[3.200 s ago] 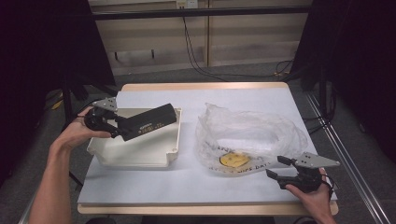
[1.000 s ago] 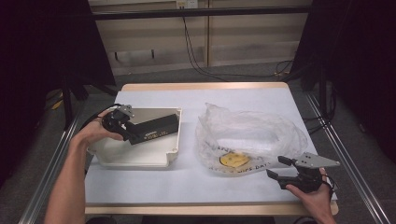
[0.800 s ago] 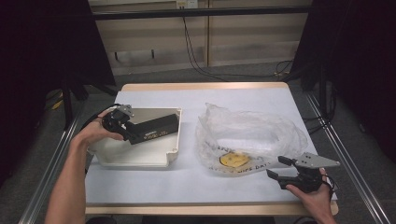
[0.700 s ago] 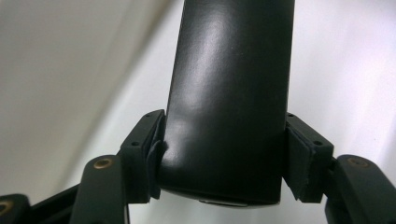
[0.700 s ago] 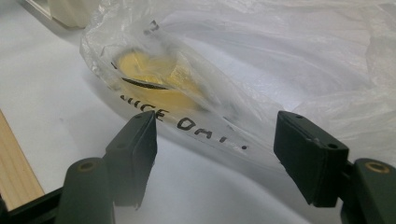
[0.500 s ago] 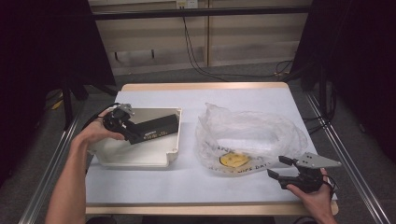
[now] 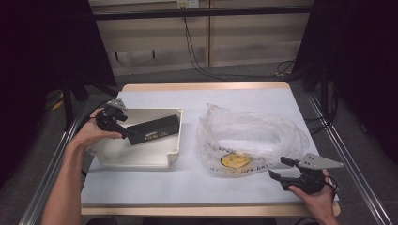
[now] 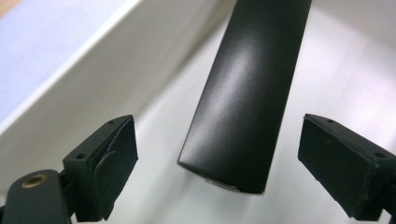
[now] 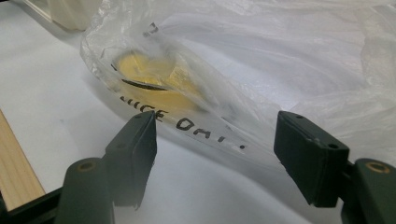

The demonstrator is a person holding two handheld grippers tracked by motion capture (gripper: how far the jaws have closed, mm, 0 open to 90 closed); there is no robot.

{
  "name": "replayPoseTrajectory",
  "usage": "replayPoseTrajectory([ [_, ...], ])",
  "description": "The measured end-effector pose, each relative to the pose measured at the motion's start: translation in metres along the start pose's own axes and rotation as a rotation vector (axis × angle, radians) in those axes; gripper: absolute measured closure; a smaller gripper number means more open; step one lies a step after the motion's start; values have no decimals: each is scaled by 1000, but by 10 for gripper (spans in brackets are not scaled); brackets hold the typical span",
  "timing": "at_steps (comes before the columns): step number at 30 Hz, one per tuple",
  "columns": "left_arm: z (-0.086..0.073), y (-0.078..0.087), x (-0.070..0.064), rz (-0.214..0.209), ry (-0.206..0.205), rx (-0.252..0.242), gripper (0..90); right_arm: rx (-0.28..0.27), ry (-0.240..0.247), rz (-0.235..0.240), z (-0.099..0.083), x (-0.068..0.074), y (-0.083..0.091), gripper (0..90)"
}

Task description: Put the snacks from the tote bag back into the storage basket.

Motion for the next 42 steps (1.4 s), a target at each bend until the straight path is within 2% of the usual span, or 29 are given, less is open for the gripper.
replayPoseTrajectory([
  [3,0,11,0,22,30,-23,149,-1,3,0,0,0,0,302],
  [8,-2,24,-5,107,61,-66,216,-2,2,-1,0,0,0,301],
  [10,-4,29,-9,124,69,-86,270,0,1,-1,0,1,0,301],
  [13,-9,37,-15,135,58,-103,341,0,1,2,0,2,1,301],
  [16,-14,43,-24,133,82,-146,424,-1,3,1,0,2,0,301],
  [18,-17,46,-29,145,72,-148,486,-1,3,4,0,3,0,301],
  [21,-20,49,-36,159,111,-148,552,-1,4,4,1,3,-1,301],
  [22,-21,49,-39,145,131,-163,579,-2,3,2,1,3,-1,300],
  [23,-22,50,-42,145,140,-181,641,-2,-2,-1,1,3,-2,298],
  [24,-23,50,-44,131,132,-179,674,-3,-2,4,1,3,-2,298],
  [26,-27,47,-51,130,128,-178,760,1,-3,4,1,4,-3,298],
  [27,-29,46,-53,116,133,-174,777,2,-3,6,1,4,-3,298],
  [29,-33,44,-59,116,129,-178,802,0,-1,7,1,5,-4,298],
  [32,-39,39,-63,102,146,-180,887,1,-8,5,1,4,-3,298],
  [33,-40,36,-64,114,140,-168,898,2,-7,7,1,4,-3,298],
  [34,-41,34,-66,115,152,-173,900,3,-7,8,0,3,-4,298],
  [36,-41,29,-69,104,161,-184,900,2,-12,8,0,3,-4,298],
  [40,-39,19,-75,123,151,-163,900,5,-13,8,0,2,-5,298],
  [42,-40,14,-77,123,167,-173,900,0,-12,9,0,3,-4,298],
])
Point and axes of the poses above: each handheld gripper's, and its own axes: y roughly backward along the jaws, z roughly out of its top, x roughly to its left, the point moved 2 cm from there along -y, roughly forward along the jaws, and after that the axes turned 2 degrees about y, right-handed, at the moved point
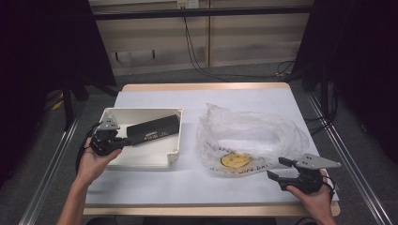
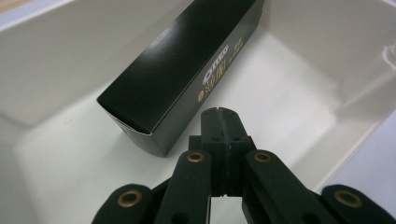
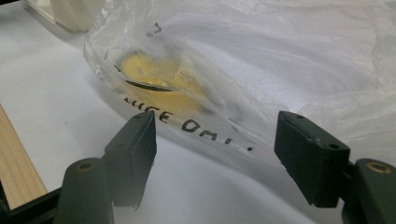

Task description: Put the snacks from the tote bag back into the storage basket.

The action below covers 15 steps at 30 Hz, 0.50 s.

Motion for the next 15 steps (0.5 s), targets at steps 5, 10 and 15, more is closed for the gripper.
replayPoseTrajectory([
  [5,-3,-9,1,16,27,-14,900,-2,4,0,-1,0,1,298],
  [10,-4,-20,2,11,52,-6,900,0,4,1,1,0,-1,298],
  [15,-4,-29,3,17,58,22,900,-1,12,3,1,1,-1,298],
])
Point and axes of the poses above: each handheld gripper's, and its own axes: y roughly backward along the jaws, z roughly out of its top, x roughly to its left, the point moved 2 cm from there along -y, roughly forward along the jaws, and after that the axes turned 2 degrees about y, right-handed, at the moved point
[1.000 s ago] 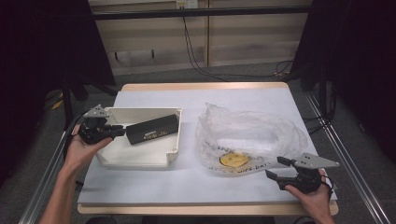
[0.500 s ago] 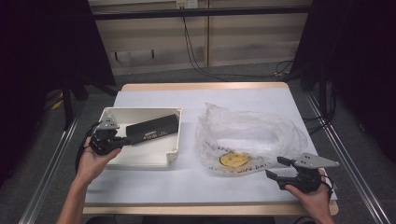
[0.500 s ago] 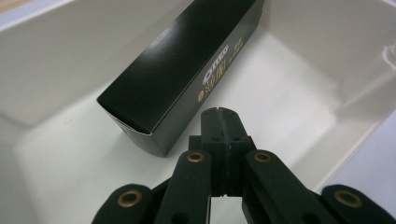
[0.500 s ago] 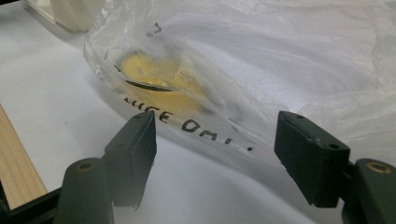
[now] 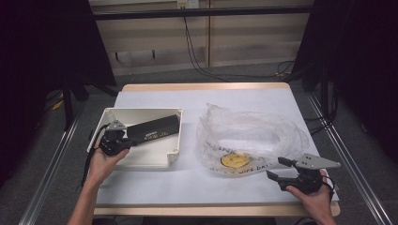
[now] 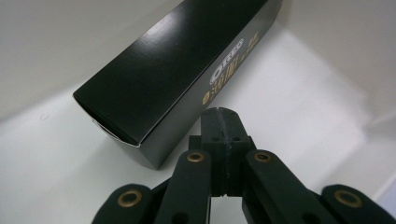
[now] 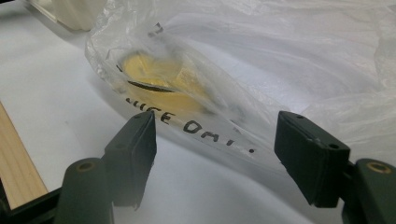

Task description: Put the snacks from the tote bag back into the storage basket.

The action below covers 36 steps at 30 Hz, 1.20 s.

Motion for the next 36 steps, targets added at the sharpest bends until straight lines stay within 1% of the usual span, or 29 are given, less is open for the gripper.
replayPoseTrajectory([
  [2,1,-4,1,7,6,2,900,0,-4,-2,0,0,0,298],
  [3,1,-5,2,6,2,7,900,1,-2,-3,0,-1,0,298],
  [6,3,-9,3,18,11,3,900,5,1,-3,0,1,-1,298],
  [8,4,-9,6,20,23,5,900,6,5,-1,0,1,0,298],
  [10,5,-11,6,6,52,-17,900,3,6,-2,0,1,0,298],
  [11,6,-11,8,16,43,4,900,4,4,-3,0,1,1,298],
  [13,5,-14,9,26,38,17,900,2,7,-4,0,1,1,298],
  [14,5,-15,10,26,43,13,900,2,6,-4,0,1,1,298],
  [15,6,-16,10,22,34,18,900,4,5,-5,0,1,0,298],
  [16,6,-17,9,29,48,15,900,5,4,-3,0,1,0,298],
  [17,7,-18,10,28,44,16,900,4,7,-1,0,1,0,298],
  [19,8,-20,11,25,51,8,900,8,6,-3,0,1,-1,298],
  [21,10,-22,12,32,42,20,900,6,8,-1,0,1,-1,298],
  [22,11,-23,12,25,46,17,900,5,9,-2,0,1,0,298],
  [25,12,-25,12,26,40,19,900,4,5,-5,0,0,0,298],
  [26,13,-26,12,29,46,18,900,3,7,-4,0,0,0,298],
  [27,13,-27,12,23,44,23,900,5,4,-4,0,0,0,298],
  [29,15,-29,12,21,46,14,900,7,6,-3,0,1,0,298],
  [30,15,-29,12,20,42,19,900,5,8,-3,0,1,0,298],
  [31,16,-29,11,22,48,13,900,5,9,-3,0,1,0,298],
  [33,17,-30,11,11,39,20,900,4,6,-4,0,1,0,298],
  [34,18,-31,10,15,50,7,900,5,6,-5,0,0,1,298],
  [36,19,-34,9,9,58,9,900,5,6,-6,0,0,0,298],
])
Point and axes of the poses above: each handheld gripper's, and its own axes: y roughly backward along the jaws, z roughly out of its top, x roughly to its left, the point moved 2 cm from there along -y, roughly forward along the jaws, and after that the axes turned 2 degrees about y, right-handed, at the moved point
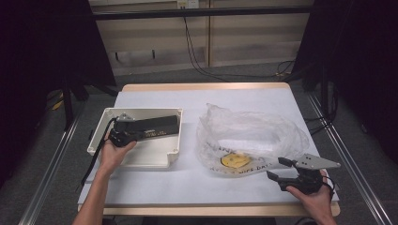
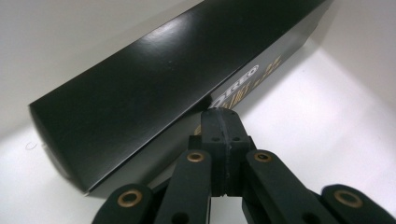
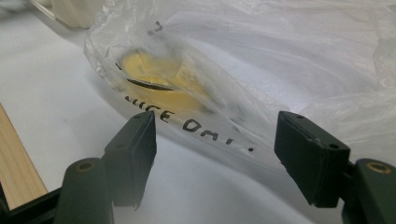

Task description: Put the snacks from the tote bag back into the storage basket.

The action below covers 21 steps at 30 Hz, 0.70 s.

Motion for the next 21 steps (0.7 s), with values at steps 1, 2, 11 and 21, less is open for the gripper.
replayPoseTrajectory([
  [1,0,-1,1,1,-12,6,900,0,0,1,0,0,0,298],
  [2,0,-2,1,4,-13,9,900,1,0,2,0,0,0,298],
  [11,3,-8,4,0,17,-11,900,2,1,2,0,1,0,298],
  [21,8,-14,6,-6,39,-25,900,0,0,2,0,0,0,298],
])
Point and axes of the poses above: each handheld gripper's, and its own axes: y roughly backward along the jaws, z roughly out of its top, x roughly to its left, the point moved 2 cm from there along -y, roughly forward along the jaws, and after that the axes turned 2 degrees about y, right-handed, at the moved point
